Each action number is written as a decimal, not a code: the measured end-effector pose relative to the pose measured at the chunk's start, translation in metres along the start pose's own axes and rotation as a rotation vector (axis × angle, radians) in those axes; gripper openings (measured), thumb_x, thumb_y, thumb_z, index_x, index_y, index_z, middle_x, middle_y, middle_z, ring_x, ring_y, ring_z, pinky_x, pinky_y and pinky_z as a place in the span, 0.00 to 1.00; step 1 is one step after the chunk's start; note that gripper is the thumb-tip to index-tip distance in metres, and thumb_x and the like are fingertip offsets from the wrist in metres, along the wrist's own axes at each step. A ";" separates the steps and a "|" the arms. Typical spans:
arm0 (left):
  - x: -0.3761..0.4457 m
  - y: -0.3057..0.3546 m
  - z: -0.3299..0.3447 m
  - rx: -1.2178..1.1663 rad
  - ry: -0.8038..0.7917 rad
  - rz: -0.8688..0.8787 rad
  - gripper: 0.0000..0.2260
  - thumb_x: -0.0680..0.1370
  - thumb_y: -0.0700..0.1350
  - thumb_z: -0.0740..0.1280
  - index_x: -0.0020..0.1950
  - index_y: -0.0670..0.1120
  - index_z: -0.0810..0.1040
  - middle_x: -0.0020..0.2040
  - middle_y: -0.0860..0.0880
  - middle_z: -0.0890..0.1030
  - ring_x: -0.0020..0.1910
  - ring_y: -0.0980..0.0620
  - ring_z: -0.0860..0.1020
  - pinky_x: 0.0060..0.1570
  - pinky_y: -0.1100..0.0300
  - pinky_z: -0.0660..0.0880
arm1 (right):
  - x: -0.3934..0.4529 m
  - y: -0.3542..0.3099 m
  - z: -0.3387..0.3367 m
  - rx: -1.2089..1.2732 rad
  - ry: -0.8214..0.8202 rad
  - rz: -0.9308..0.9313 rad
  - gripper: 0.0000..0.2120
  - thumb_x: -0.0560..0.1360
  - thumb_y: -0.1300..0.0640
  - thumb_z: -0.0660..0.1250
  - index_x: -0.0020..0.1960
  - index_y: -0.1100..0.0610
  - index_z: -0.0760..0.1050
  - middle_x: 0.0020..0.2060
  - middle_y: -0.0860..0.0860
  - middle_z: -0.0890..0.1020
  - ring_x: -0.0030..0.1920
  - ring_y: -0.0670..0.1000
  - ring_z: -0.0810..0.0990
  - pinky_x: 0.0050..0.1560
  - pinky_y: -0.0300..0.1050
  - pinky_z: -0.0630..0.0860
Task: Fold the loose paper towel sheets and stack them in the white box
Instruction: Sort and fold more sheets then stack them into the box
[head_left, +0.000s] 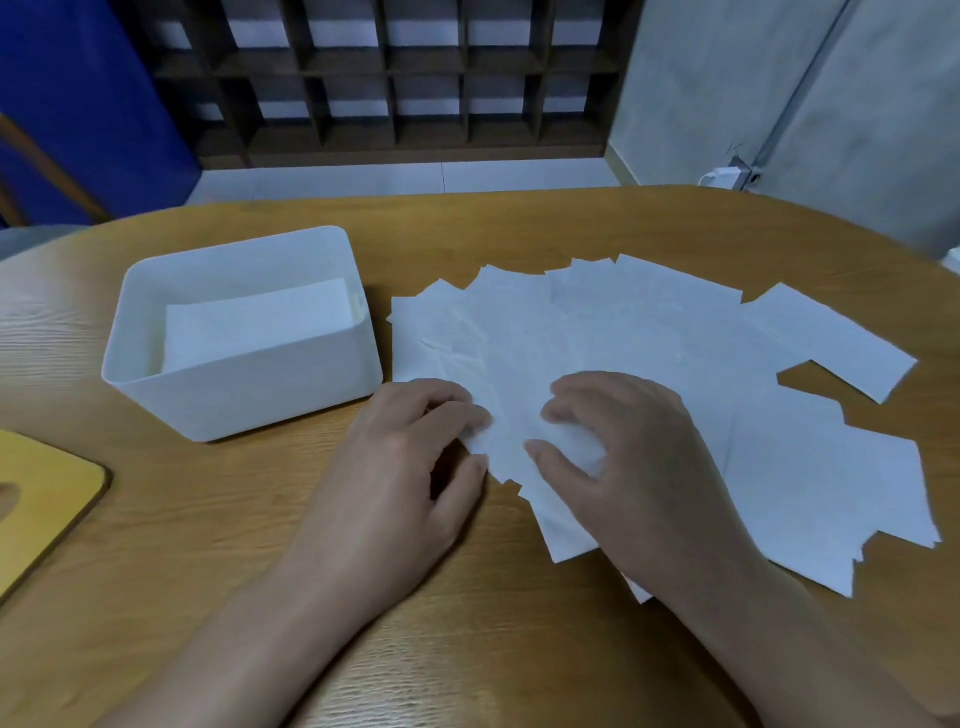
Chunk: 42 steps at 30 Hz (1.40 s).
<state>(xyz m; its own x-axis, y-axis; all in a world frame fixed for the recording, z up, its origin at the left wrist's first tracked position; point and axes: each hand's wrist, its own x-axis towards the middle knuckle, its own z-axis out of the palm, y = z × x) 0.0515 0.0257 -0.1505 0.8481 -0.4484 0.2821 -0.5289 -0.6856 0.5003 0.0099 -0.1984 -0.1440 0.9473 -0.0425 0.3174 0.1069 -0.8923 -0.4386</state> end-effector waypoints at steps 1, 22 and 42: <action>0.000 0.000 -0.001 0.000 -0.002 -0.002 0.14 0.82 0.50 0.74 0.68 0.52 0.85 0.66 0.58 0.79 0.69 0.56 0.75 0.69 0.60 0.72 | 0.000 0.000 0.000 -0.006 0.011 -0.009 0.08 0.79 0.47 0.75 0.56 0.48 0.86 0.58 0.41 0.86 0.61 0.42 0.79 0.69 0.42 0.65; -0.002 0.012 -0.024 -0.981 -0.001 -0.274 0.37 0.82 0.34 0.73 0.83 0.61 0.62 0.51 0.45 0.90 0.51 0.34 0.83 0.62 0.46 0.77 | -0.003 -0.017 -0.035 1.233 -0.161 0.581 0.13 0.87 0.54 0.65 0.55 0.58 0.86 0.51 0.58 0.88 0.51 0.60 0.87 0.48 0.52 0.84; -0.010 0.001 -0.028 -0.778 0.052 -0.235 0.20 0.81 0.46 0.78 0.71 0.58 0.81 0.63 0.53 0.81 0.54 0.54 0.83 0.59 0.57 0.80 | -0.019 -0.021 -0.011 0.157 -0.130 -0.228 0.06 0.80 0.55 0.77 0.50 0.46 0.81 0.48 0.38 0.84 0.56 0.45 0.82 0.68 0.46 0.73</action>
<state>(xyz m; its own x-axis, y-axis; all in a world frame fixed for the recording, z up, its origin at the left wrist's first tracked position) 0.0435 0.0458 -0.1297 0.9448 -0.3022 0.1267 -0.1799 -0.1553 0.9713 -0.0134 -0.1844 -0.1314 0.9231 0.2178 0.3168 0.3570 -0.7914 -0.4962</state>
